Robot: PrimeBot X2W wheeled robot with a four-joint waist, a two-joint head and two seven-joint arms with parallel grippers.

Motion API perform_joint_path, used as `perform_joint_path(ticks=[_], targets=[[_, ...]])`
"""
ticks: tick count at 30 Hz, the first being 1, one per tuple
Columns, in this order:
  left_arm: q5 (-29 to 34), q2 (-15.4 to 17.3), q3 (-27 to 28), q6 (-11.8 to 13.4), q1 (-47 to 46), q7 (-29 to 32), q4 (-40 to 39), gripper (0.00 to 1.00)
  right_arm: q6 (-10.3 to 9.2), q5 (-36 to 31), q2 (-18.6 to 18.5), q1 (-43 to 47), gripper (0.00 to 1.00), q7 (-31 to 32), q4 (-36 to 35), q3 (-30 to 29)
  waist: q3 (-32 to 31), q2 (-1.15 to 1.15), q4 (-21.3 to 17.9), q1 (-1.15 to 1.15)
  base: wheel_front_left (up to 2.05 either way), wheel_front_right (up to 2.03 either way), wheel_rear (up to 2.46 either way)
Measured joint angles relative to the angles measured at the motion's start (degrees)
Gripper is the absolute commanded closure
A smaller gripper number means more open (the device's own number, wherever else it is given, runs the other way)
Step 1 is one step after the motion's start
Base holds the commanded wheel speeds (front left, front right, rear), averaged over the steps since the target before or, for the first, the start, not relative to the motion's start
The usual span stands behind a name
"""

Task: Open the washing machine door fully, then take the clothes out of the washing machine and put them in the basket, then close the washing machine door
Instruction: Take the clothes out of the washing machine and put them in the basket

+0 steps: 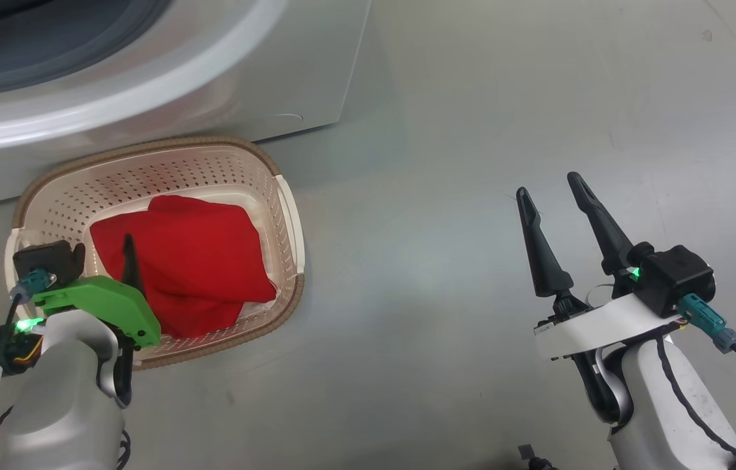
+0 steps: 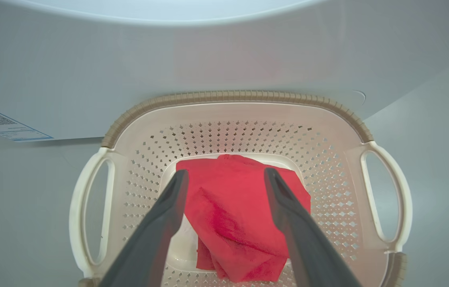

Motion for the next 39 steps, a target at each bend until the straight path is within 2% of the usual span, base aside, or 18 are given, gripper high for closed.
perform_joint_path(ticks=[4, 7, 16, 23, 35, 39], targets=[[-0.23, -0.38, 0.21, -0.49, 0.12, -4.27, -0.80, 0.00, 0.00, -0.05, -0.01, 0.01, 0.00, 0.00, 0.29, -0.59, -1.53, 0.00, 0.73, 0.00, 0.00, 0.00, 0.00], [-0.25, -0.85, 0.25, -0.94, 0.37, -5.21, -2.10, 0.00, 0.00, -0.43, -0.01, 0.06, 0.00, 0.00, 0.70, -1.00, -2.82, 0.00, 1.48, 0.00, 0.00, 0.00, 0.00], [-0.01, -2.30, 0.20, -1.23, 3.39, -5.50, -8.54, 0.00, -0.01, -1.75, -1.20, 1.92, 0.00, 0.01, 2.08, -2.43, -7.67, 0.00, 4.37, 0.00, 0.00, 0.00, 0.00], [1.75, -2.41, 1.99, -1.23, 6.25, -5.45, -20.75, 0.00, -0.07, -2.67, -2.15, 3.53, 0.00, 0.00, 2.45, -3.34, -12.06, 0.00, 6.69, 0.00, 0.00, 0.00, 0.00], [5.23, -2.46, 1.51, -1.05, 17.32, -5.44, -30.50, 0.00, -0.68, -3.64, -2.22, 7.79, 0.00, 0.01, 2.87, -3.74, -20.21, 0.00, 9.63, 0.00, 0.00, 0.00, 0.00], [5.90, -2.47, 0.29, -0.90, 21.20, -5.44, -32.84, 0.00, -1.57, -3.64, -2.16, 9.60, 0.00, 0.00, 2.88, -3.78, -22.76, 0.00, 10.25, 0.00, 0.00, 0.00, 0.00]])
